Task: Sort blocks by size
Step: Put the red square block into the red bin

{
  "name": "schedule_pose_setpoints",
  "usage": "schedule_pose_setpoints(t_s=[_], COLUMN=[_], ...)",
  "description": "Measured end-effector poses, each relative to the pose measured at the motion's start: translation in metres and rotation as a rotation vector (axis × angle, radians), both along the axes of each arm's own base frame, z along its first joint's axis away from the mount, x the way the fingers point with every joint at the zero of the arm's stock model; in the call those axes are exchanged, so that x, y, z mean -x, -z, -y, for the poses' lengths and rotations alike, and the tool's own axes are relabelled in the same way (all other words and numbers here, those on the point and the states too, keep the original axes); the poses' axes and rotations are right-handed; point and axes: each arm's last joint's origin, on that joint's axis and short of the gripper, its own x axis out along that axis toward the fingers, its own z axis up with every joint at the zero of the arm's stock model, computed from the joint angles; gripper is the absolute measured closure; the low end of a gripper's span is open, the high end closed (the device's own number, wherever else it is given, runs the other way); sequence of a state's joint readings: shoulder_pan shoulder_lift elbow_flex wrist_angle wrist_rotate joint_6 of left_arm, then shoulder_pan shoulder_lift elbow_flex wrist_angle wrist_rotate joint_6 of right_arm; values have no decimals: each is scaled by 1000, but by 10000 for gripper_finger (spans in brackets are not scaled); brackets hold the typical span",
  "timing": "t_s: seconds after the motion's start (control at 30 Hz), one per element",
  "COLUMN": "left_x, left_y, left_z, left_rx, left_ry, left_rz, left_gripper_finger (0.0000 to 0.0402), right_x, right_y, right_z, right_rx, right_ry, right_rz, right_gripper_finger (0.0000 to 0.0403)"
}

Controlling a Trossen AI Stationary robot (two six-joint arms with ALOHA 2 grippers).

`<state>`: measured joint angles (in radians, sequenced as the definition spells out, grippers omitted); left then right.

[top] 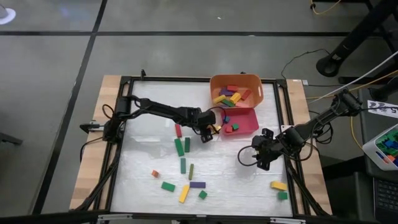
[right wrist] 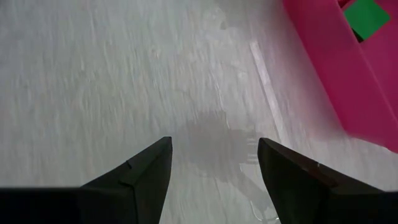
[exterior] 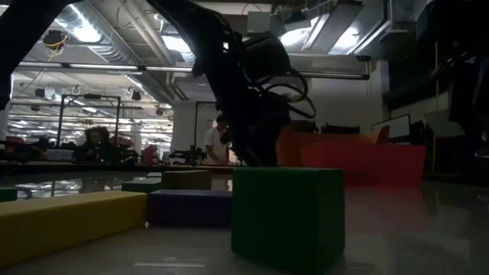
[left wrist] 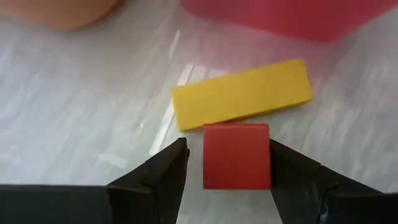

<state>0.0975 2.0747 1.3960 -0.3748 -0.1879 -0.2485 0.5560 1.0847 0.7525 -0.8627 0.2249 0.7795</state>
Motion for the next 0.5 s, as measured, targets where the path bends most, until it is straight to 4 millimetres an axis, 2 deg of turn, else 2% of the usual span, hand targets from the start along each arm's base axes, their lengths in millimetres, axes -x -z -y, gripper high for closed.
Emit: schedule_pose_setpoints(t_s=[0.2, 0.3, 0.4, 0.5], left_x=[-2, -2, -1, -3], left_y=[9, 9, 4, -9], left_z=[0, 2, 4, 6], left_rx=[-23, -33, -41, -23], left_ry=[46, 69, 96, 107], left_rz=[-28, -33, -51, -27], left_gripper_finger=[215, 243, 286, 286], right_x=[0, 0, 0, 0], right_y=[0, 0, 0, 0], right_z=[0, 0, 0, 0], right_rx=[0, 0, 0, 1], right_ry=[0, 0, 0, 0], right_rz=[1, 0, 0, -1], right_gripper_finger=[164, 164, 164, 164])
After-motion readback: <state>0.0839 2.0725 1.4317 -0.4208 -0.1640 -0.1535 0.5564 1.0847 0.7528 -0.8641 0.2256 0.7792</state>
